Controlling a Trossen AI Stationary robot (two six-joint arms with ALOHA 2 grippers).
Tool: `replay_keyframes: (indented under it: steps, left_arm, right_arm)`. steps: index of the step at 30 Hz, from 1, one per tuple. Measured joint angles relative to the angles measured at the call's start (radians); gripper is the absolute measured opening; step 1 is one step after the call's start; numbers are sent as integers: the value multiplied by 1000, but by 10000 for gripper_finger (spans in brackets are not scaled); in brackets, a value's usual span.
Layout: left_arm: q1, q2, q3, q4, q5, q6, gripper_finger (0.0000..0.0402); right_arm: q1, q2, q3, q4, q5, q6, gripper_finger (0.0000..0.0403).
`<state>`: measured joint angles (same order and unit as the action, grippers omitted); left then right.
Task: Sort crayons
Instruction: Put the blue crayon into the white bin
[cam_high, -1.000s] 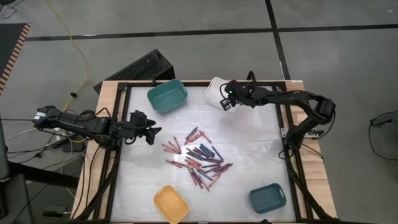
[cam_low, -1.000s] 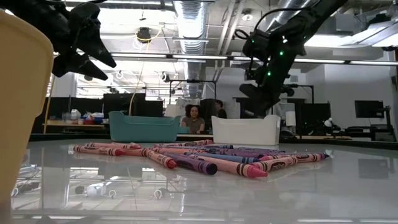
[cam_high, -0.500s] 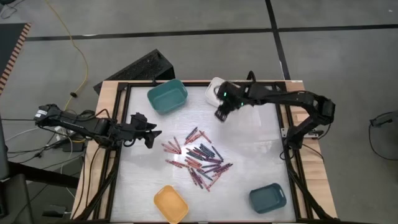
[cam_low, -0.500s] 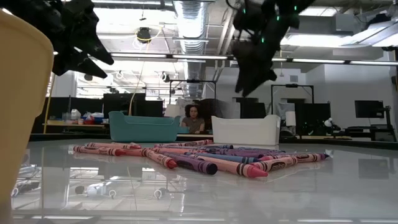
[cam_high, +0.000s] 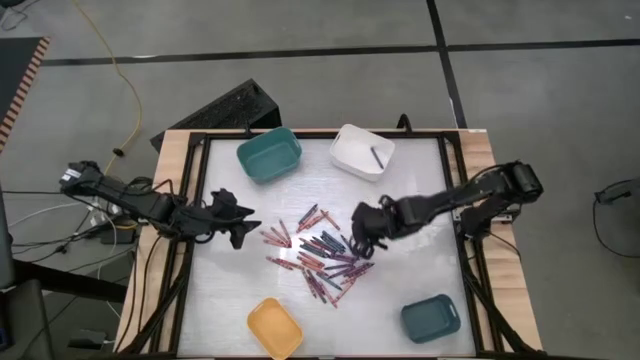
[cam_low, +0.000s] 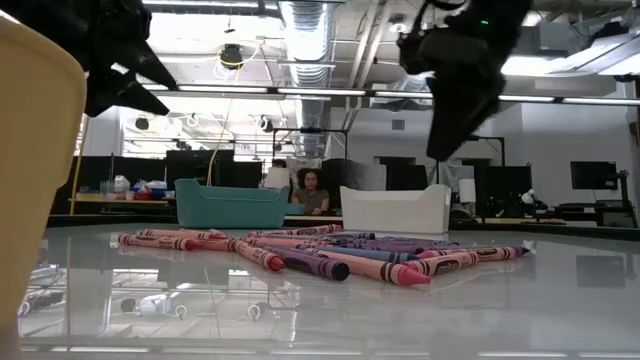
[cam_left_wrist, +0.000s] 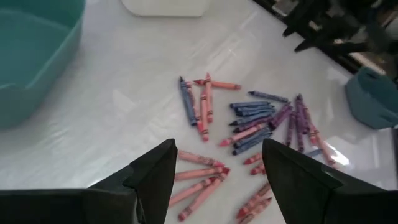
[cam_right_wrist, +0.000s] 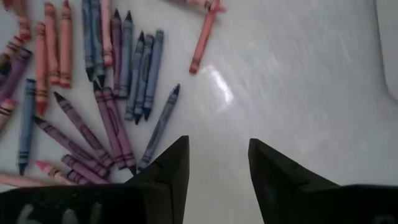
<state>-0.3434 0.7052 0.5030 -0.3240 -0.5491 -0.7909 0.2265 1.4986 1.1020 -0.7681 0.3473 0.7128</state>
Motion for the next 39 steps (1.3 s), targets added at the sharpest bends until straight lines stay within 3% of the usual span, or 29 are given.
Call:
replay_keyframes:
  steps: [8, 20, 29, 39]
  left_arm:
    - [-25, 96, 0, 107, -14, 27, 228]
    - [-44, 215, 0, 165, 20, 37, 228]
    - [-151, 38, 0, 102, -17, 39, 228]
    - [-270, -154, 0, -29, -136, 57, 228]
  right_arm:
    - [76, 10, -130, 185, 63, 167, 158]
    - [66, 138, -168, 401, 48, 120, 159]
    - [66, 209, -169, 393, 45, 124, 159]
    - [69, 148, -169, 395, 41, 99, 159]
